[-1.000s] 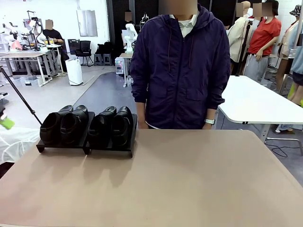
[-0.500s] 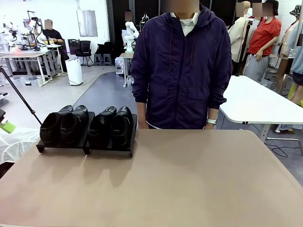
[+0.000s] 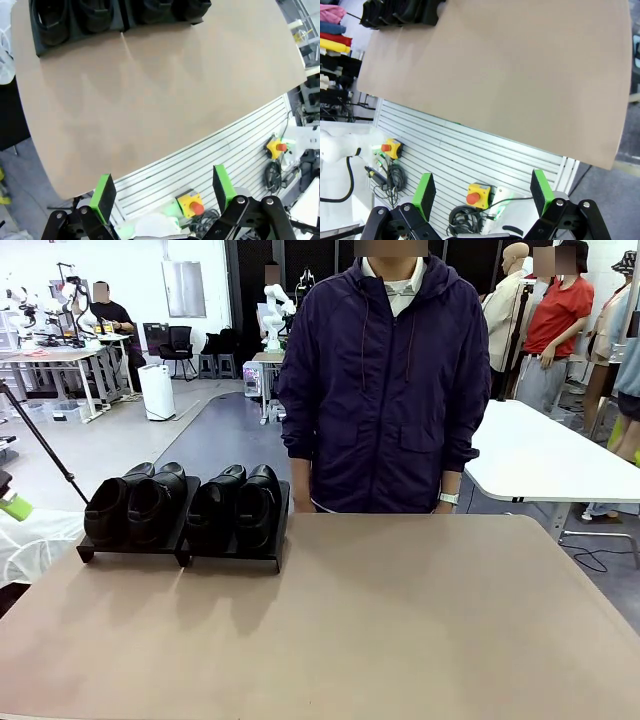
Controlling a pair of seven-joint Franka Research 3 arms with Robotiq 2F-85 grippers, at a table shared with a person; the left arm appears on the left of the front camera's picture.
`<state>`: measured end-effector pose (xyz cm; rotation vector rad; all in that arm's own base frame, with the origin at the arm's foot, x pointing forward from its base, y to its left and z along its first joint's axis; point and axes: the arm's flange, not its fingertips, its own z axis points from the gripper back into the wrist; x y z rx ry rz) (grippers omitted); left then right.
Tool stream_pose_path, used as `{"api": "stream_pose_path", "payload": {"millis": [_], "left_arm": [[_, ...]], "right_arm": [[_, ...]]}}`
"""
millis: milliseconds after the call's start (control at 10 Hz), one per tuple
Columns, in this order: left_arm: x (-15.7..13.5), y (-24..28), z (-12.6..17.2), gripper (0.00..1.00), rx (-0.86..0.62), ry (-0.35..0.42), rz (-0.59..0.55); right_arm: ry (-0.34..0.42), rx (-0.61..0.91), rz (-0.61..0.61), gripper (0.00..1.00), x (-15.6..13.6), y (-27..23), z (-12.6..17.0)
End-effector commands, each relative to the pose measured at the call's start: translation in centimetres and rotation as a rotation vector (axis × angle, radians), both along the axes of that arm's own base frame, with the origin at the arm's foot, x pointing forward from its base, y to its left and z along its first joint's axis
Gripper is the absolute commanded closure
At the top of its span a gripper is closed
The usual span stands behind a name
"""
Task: Organize the shoes by placing them on the stand.
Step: Place the Shoe from the middle of the table onto the Shoes Stand.
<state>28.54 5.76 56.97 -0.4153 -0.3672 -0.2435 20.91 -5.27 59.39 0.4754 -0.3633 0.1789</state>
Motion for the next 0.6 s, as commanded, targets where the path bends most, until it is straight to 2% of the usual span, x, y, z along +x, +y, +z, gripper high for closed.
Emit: {"api": "stream_pose_path", "payload": {"millis": [0, 500], "left_arm": [[-0.16, -0.06, 0.23, 0.0, 0.012, 0.014, 0.011], [-0.16, -0.06, 0.23, 0.0, 0.012, 0.014, 0.011]], "right_arm": [[0.0, 0.017, 0.001, 0.0, 0.09, 0.17, 0.46], [0.0, 0.017, 0.001, 0.0, 0.09, 0.17, 0.46]]}}
